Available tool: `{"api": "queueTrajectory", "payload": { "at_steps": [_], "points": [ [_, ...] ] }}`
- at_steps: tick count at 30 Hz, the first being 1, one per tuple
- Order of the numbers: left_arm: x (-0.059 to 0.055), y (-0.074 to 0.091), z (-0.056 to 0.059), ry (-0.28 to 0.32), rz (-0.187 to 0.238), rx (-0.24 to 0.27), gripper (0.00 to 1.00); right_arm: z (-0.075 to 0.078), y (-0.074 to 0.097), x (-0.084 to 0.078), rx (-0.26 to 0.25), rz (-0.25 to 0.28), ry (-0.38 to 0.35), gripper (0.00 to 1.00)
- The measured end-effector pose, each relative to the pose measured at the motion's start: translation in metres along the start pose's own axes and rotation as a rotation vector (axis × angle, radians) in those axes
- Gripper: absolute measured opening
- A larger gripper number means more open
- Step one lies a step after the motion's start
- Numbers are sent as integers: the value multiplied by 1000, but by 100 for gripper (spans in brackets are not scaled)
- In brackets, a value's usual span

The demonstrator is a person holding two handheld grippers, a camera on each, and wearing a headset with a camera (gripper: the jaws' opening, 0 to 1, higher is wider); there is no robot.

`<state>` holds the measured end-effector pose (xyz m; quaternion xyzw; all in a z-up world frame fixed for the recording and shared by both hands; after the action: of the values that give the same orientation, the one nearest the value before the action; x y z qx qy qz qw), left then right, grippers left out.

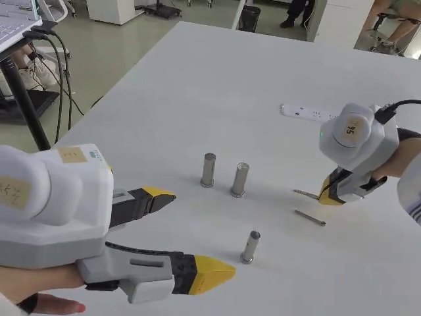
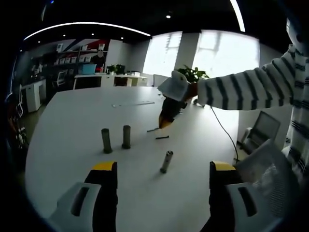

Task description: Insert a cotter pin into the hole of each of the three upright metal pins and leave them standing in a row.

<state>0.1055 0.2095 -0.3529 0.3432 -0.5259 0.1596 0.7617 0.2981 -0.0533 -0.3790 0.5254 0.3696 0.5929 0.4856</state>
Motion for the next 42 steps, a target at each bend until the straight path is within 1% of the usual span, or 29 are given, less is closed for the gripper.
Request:
{"api": "queueTrajectory", "payload": {
  "at_steps": [2, 3, 4, 6, 9, 11, 12, 14, 19, 23, 30, 32, 33, 35, 37, 39, 42],
  "points": [
    [1, 0, 1, -10, -2, 4, 70, -1, 6, 0, -18, 20, -4, 0],
    [1, 0, 1, -22, -6, -3, 69, -2, 9, 0, -18, 26, -5, 0],
    [2, -1, 2, -33, -7, -7, 68, -3, 11, 0, -18, 34, -9, 0],
    [3, -2, 4, -45, -6, -12, 67, -4, 17, 0, -35, 57, -12, 0],
    [4, -3, 4, -48, -4, -15, 62, -6, 24, 0, -58, 86, -17, 0],
    [5, -5, 5, -56, -3, -16, 61, -9, 31, 0, -75, 112, -24, 0],
    [5, -5, 5, -62, 0, -16, 61, -10, 32, 0, -79, 116, -24, 0],
    [6, -6, 4, -54, -1, -18, 61, -12, 37, 0, -95, 137, -23, 0],
    [9, -8, 4, -18, 21, -26, 58, -22, 49, 2, -128, 195, -19, 0],
    [15, -9, 3, 16, 52, -33, 57, -31, 57, 5, -161, 224, -12, 0],
    [24, -12, 4, 54, 84, -46, 51, -39, 64, 9, -207, 280, -30, 0],
    [25, -13, 4, 56, 88, -46, 51, -43, 67, 11, -226, 295, -28, 0],
    [26, -15, 3, 55, 90, -39, 51, -45, 68, 13, -233, 305, -27, 0],
    [27, -17, 2, 74, 86, -40, 51, -49, 70, 15, -248, 315, -21, 0],
    [27, -18, 3, 79, 87, -43, 49, -54, 72, 17, -261, 326, -14, 0],
    [28, -20, 4, 82, 89, -50, 47, -58, 73, 19, -269, 349, -12, 0],
    [32, -23, 5, 104, 104, -62, 45, -64, 72, 21, -283, 393, -18, 0]
  ]
}}
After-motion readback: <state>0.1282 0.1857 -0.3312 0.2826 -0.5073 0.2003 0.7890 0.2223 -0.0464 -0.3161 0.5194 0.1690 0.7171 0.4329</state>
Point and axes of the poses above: the centre of the closed fingertips' face, and the gripper's own axes: y roughly backward along the fingers, z roughly to its right, x roughly out of its top, the point moved 10 cm from there along y, roughly backward along the fingers, and after that the axes turned 2 degrees about z, right-handed, at the moved point
